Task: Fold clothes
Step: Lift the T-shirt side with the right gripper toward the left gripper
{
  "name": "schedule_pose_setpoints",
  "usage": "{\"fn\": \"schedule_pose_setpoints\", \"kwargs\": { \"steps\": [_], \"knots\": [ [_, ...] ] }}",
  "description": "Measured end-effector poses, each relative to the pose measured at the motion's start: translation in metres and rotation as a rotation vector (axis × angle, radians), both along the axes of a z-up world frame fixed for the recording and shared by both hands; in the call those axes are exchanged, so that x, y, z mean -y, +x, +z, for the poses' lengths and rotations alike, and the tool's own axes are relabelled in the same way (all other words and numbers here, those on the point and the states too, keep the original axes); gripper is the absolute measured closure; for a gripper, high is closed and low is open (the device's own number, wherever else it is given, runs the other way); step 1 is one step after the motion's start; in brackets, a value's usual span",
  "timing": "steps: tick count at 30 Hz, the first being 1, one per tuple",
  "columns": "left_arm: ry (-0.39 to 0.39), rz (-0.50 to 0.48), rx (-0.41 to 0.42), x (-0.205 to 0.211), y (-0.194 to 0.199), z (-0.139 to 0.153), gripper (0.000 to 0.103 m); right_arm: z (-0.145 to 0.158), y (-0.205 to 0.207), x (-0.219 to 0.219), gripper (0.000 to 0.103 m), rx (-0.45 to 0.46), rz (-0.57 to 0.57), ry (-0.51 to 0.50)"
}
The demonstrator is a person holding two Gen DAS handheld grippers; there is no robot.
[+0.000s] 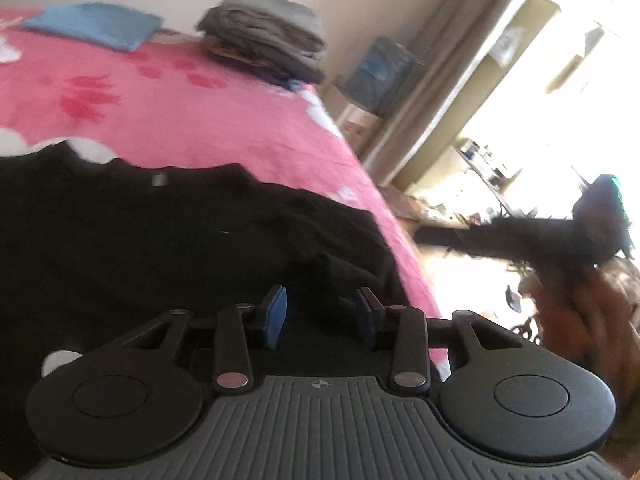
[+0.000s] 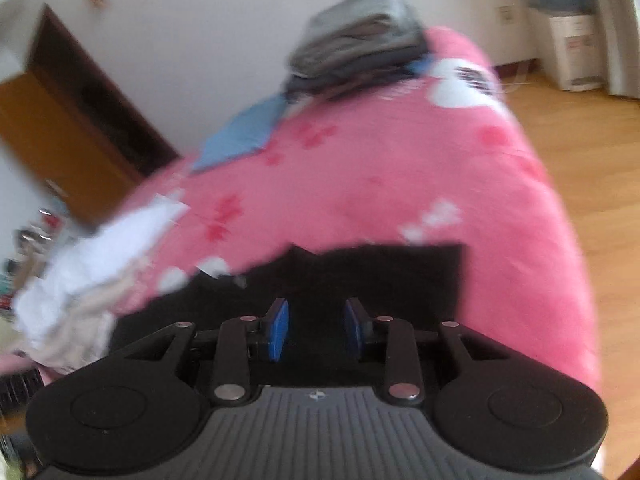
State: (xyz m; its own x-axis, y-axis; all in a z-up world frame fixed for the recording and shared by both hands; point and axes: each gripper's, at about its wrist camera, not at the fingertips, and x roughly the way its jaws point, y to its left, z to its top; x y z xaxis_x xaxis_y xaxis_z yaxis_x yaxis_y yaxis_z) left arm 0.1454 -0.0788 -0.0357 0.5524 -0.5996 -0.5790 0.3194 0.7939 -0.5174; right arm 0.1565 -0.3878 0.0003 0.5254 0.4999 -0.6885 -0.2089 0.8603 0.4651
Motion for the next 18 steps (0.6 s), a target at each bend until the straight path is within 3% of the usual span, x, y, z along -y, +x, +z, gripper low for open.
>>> {"fn": "schedule_pose_setpoints", "kwargs": {
  "steps": [3, 10, 14, 16, 17, 18],
  "knots": [
    [-0.012, 0.016, -0.033, -0.001, 0.011, -0.007, 0.065, -0.006, -0.037, -0.012, 0.070, 0.009, 0.052, -0.148],
    [-0.007, 0.043, -0.048, 0.006, 0.032, -0.016, 0.065, -0.026, -0.070, -0.085, 0.072, 0.255, 0.311, -0.603],
    [0.004, 0.060, -0.042, 0.003, 0.036, -0.016, 0.065, -0.042, -0.054, -0.098, 0.073, 0.271, 0.396, -0.659],
    [0.012, 0.067, -0.042, 0.003, 0.037, -0.016, 0.065, -0.052, -0.047, -0.101, 0.081, 0.249, 0.448, -0.667],
    [0.016, 0.070, -0.042, 0.003, 0.038, -0.017, 0.065, -0.055, -0.046, -0.101, 0.091, 0.241, 0.469, -0.667],
    [0.019, 0.073, -0.044, 0.003, 0.039, -0.018, 0.065, -0.056, -0.050, -0.100, 0.093, 0.247, 0.490, -0.671]
  ]
}}
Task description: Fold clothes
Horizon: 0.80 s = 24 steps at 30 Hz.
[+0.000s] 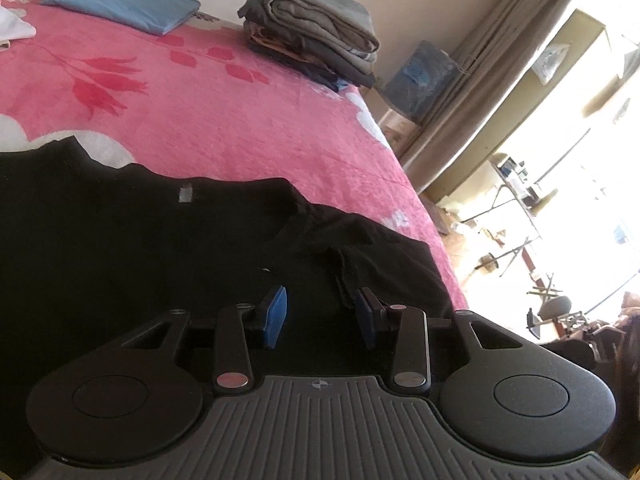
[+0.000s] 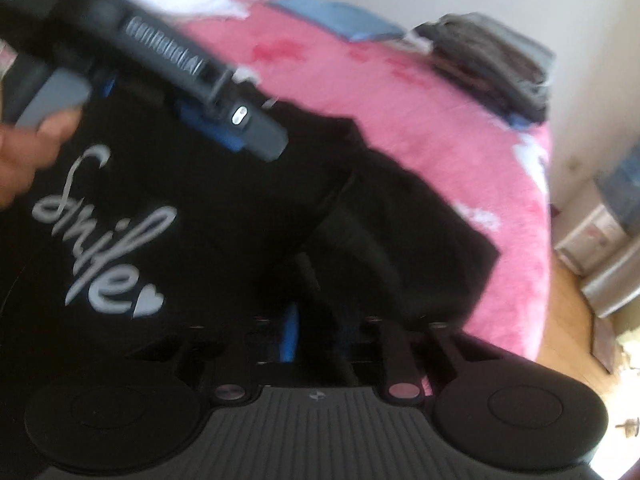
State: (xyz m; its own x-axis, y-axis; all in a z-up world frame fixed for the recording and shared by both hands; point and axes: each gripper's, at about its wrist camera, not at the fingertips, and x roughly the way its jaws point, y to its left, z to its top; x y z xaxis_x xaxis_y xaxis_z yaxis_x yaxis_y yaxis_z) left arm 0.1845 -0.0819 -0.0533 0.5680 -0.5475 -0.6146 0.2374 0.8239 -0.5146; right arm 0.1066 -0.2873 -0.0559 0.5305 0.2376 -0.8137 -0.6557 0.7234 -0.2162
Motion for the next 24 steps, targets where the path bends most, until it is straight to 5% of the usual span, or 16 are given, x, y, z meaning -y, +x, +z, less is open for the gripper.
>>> {"fn": "schedule_pose_setpoints", "kwargs": {
  "steps": [8, 16, 20, 24],
  "knots": [
    [0.045, -0.001, 0.006, 0.008, 0.004, -0.005, 0.065, -0.012, -0.051, -0.001, 0.092, 0.069, 0.181, -0.116],
    [0.068, 0.000, 0.032, 0.014, 0.008, -0.005, 0.065, 0.007, -0.062, 0.007, 0.090, 0.115, 0.153, -0.070],
    [0.049, 0.011, 0.016, 0.014, 0.016, -0.005, 0.065, 0.005, -0.054, -0.003, 0.068, 0.188, 0.157, -0.087],
    [0.039, 0.009, 0.005, 0.017, 0.025, -0.005, 0.066, -0.007, -0.050, -0.015, 0.070, 0.203, 0.185, -0.095]
  ]
}}
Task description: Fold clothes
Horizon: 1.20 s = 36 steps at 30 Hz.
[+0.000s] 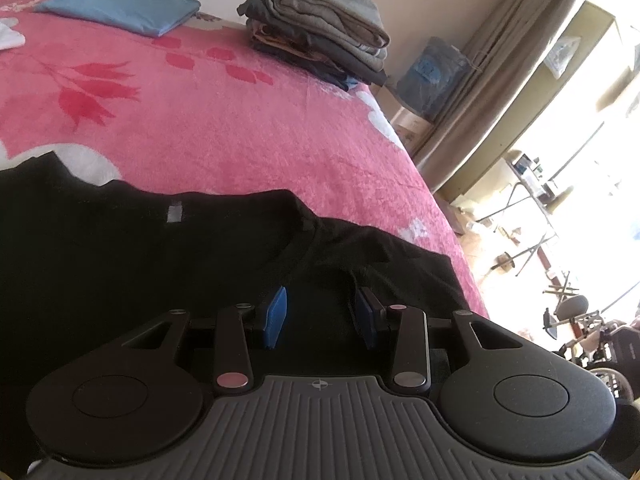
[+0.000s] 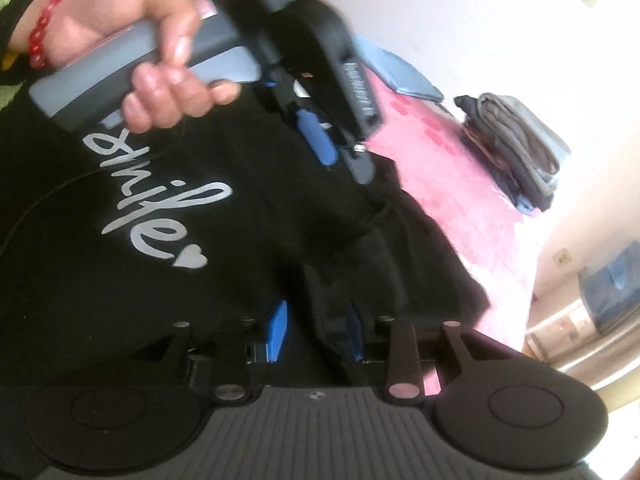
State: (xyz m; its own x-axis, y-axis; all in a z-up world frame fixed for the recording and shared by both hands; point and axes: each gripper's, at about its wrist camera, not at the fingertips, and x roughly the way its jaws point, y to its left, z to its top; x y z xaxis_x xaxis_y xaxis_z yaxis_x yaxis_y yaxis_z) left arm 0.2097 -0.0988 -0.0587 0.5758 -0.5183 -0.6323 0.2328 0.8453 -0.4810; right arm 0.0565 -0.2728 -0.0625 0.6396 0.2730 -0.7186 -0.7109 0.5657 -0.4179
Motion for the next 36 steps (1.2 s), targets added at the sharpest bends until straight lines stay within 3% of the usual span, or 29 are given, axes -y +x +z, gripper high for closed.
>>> {"fn": "schedule_pose_setpoints", "kwargs": {
  "steps": [2, 5, 12, 15, 18, 20, 22, 28, 36],
  "knots": [
    [-0.009, -0.007, 0.004, 0.004, 0.005, 0.000, 0.066, -0.006, -0.001, -0.004, 0.073, 0.014, 0.007, -0.018],
    [-0.012, -0.030, 0.009, 0.013, 0.015, -0.002, 0.066, -0.010, -0.001, -0.006, 0.084, 0.026, 0.016, -0.037],
    [0.085, -0.080, 0.037, 0.040, 0.031, -0.013, 0.072, -0.009, -0.001, 0.000, 0.086, 0.044, -0.006, -0.051],
    [0.144, -0.101, 0.082, 0.051, 0.030, -0.014, 0.077, -0.011, -0.001, 0.003, 0.094, 0.036, -0.008, -0.051],
    [0.182, -0.111, 0.115, 0.056, 0.028, -0.016, 0.091, -0.012, -0.001, 0.005, 0.102, 0.028, -0.009, -0.039],
    [0.192, -0.115, 0.133, 0.060, 0.026, -0.016, 0.100, -0.008, -0.004, 0.009, 0.103, 0.033, -0.007, -0.024],
    [0.206, -0.115, 0.154, 0.063, 0.024, -0.015, 0.102, -0.004, -0.009, 0.013, 0.103, 0.040, 0.008, -0.024],
    [0.174, -0.102, 0.165, 0.058, 0.022, -0.012, 0.103, 0.000, -0.022, 0.027, 0.103, 0.052, 0.037, -0.042],
    [0.088, -0.048, 0.129, 0.034, 0.016, 0.000, 0.103, 0.006, -0.027, 0.034, 0.103, 0.054, 0.020, 0.017]
  ]
}}
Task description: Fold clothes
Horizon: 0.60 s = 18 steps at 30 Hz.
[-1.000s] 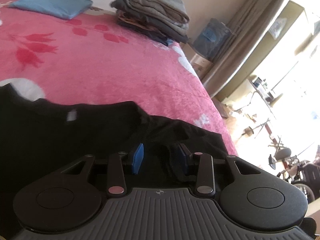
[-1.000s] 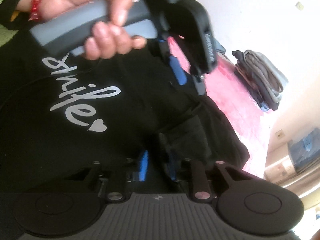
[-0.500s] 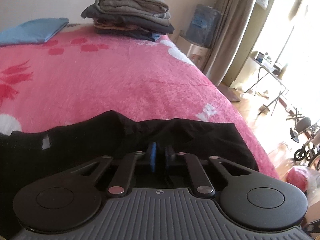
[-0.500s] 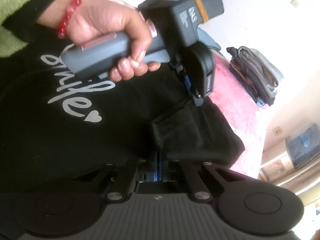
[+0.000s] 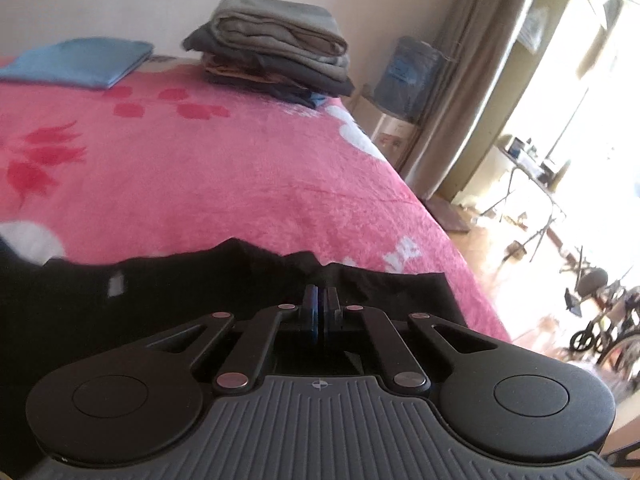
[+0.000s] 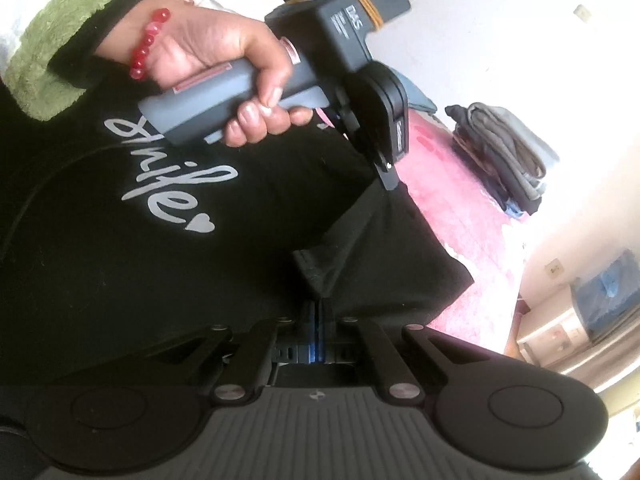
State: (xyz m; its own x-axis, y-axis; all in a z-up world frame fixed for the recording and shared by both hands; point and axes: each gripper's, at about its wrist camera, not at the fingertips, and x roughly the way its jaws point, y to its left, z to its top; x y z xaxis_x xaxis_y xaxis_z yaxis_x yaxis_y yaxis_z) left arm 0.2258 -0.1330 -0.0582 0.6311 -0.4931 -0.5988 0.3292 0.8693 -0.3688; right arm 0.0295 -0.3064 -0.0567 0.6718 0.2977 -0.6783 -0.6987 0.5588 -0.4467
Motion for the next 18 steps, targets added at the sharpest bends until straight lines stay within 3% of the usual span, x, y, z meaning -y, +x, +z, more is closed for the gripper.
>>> {"fn": "schedule_pose_setpoints", "kwargs": {
  "steps": [8, 13, 17, 18],
  "knots": [
    [0.043, -0.020, -0.039, 0.001, 0.001, -0.013, 0.101, -0.003, 0.001, -0.003, 0.103, -0.015, -0.003, -0.011],
    [0.085, -0.015, -0.007, 0.007, 0.001, -0.016, 0.101, -0.003, 0.007, -0.002, 0.099, -0.075, -0.037, -0.004],
    [0.096, -0.016, 0.007, 0.007, -0.001, -0.015, 0.098, 0.025, 0.027, 0.030, 0.067, -0.189, -0.119, 0.236],
    [0.093, -0.016, 0.008, 0.007, -0.001, -0.015, 0.096, 0.032, 0.036, 0.042, 0.064, -0.210, -0.159, 0.315]
  ]
}}
